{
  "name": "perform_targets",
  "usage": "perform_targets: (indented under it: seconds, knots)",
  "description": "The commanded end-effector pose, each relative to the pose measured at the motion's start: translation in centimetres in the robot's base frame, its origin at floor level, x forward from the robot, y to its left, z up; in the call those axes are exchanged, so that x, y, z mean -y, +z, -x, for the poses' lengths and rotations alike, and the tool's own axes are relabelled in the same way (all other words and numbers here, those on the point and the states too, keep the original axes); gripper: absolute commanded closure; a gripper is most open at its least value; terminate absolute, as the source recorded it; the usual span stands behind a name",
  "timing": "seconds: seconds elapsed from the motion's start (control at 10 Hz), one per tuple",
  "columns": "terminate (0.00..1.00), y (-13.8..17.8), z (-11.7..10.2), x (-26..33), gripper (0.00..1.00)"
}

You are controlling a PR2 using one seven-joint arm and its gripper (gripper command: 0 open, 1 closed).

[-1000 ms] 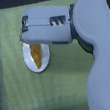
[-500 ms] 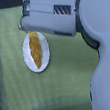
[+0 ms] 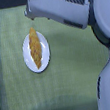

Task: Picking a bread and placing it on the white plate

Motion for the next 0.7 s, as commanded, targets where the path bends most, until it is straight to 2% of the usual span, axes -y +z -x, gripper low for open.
perform_targets:
  seconds: [0.0,0.2,0.3,0.6]
  knots:
    - [0.00,0.2,-0.2,6.9,0.00]
    - [0.00,-0.6,-0.8,10.5,0.00]
    - [0.00,-0.6,-1.9,13.2,0.00]
    - [0.00,-0.4,-2.2,17.5,0.00]
